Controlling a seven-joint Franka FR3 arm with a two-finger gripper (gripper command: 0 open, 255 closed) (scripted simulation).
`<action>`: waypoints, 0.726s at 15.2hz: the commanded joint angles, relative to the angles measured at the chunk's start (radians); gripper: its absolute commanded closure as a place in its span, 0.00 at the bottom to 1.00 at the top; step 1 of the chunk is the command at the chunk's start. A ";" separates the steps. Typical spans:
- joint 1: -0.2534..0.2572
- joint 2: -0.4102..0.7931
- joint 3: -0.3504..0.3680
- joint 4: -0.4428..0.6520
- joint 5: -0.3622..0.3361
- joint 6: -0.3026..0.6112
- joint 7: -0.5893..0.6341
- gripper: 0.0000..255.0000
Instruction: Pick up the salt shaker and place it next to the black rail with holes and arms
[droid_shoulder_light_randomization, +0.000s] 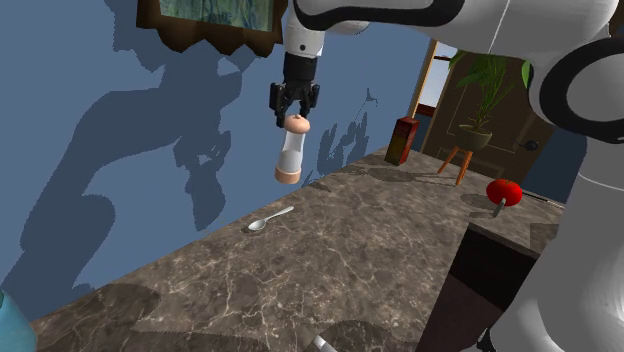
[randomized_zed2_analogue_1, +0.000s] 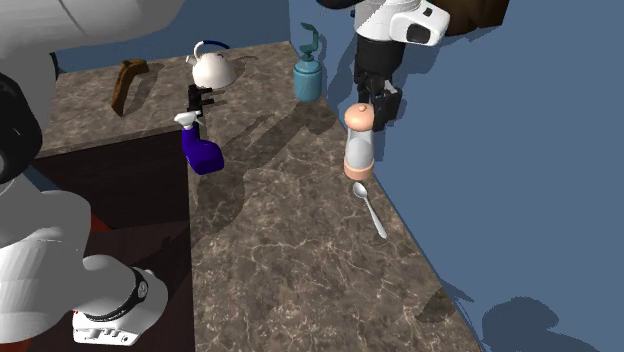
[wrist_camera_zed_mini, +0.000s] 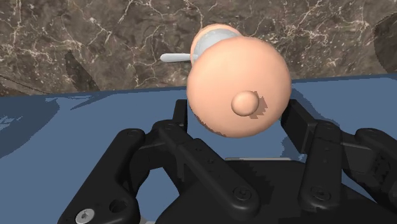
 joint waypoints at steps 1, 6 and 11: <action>0.001 0.007 0.000 0.036 -0.001 -0.029 0.000 1.00; 0.005 0.034 0.001 0.144 -0.005 -0.110 0.002 1.00; 0.011 0.071 0.002 0.261 -0.011 -0.191 0.003 1.00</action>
